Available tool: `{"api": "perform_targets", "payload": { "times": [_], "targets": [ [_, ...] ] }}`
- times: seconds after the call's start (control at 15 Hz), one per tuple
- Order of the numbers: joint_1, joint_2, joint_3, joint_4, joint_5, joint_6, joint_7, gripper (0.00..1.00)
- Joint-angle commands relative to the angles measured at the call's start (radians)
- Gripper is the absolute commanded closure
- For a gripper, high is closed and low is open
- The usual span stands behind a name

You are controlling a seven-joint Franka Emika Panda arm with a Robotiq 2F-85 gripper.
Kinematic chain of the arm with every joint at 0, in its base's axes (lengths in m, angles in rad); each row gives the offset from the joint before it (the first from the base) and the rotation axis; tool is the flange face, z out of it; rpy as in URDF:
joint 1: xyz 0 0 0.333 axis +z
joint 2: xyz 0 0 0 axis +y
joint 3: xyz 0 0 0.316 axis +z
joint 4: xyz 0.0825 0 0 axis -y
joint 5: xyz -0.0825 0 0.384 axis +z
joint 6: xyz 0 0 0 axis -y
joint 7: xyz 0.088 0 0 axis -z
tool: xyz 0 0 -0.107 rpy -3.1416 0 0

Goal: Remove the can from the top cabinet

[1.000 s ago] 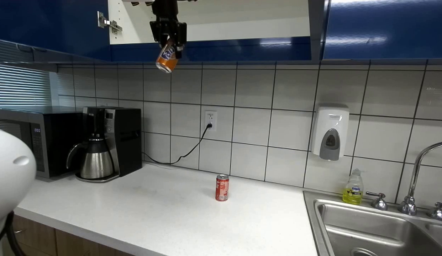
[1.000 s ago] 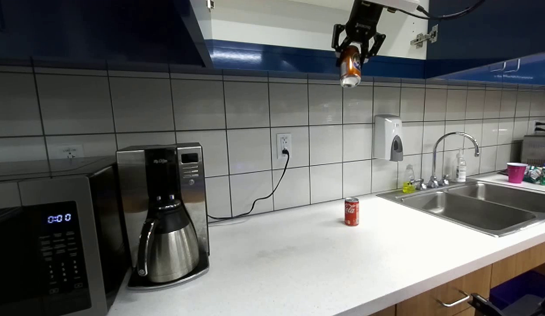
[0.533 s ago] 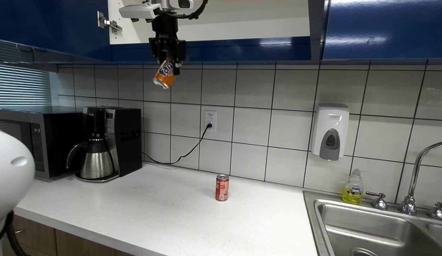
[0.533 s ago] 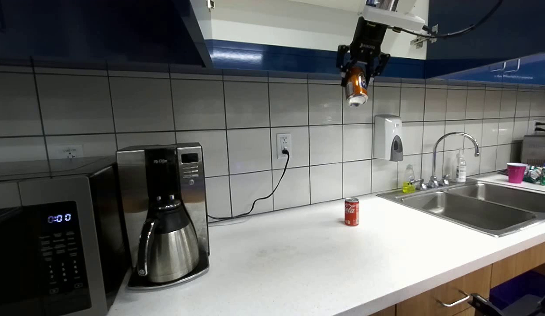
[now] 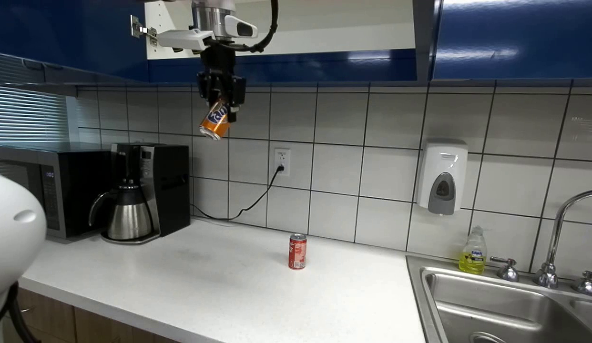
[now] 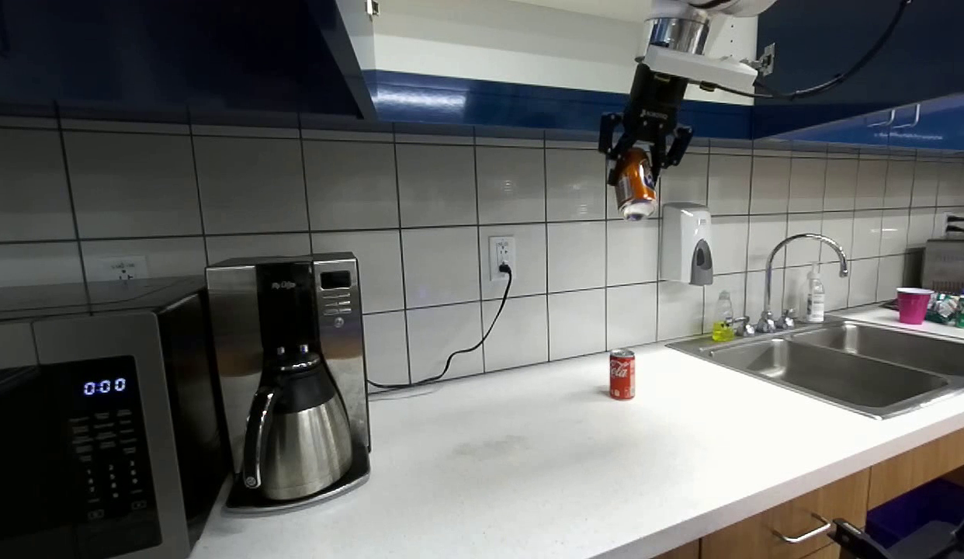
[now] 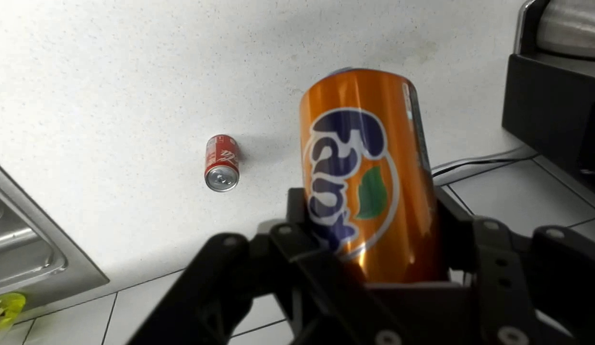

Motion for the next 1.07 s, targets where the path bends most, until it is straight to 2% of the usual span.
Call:
{"api": "perform_targets", "payload": {
  "times": [0.0, 0.2, 0.53, 1.0],
  "targets": [
    [-0.021, -0.025, 0.015, -0.086, 0.036, 0.074, -0.024, 0.62],
    [-0.023, -0.002, 0.018, -0.161, 0.037, 0.139, -0.026, 0.62],
    [-0.025, 0.083, 0.000, -0.289, 0.030, 0.347, -0.076, 0.62],
    [-0.019, 0.369, -0.030, -0.340, 0.061, 0.695, -0.126, 0.62]
  ]
}}
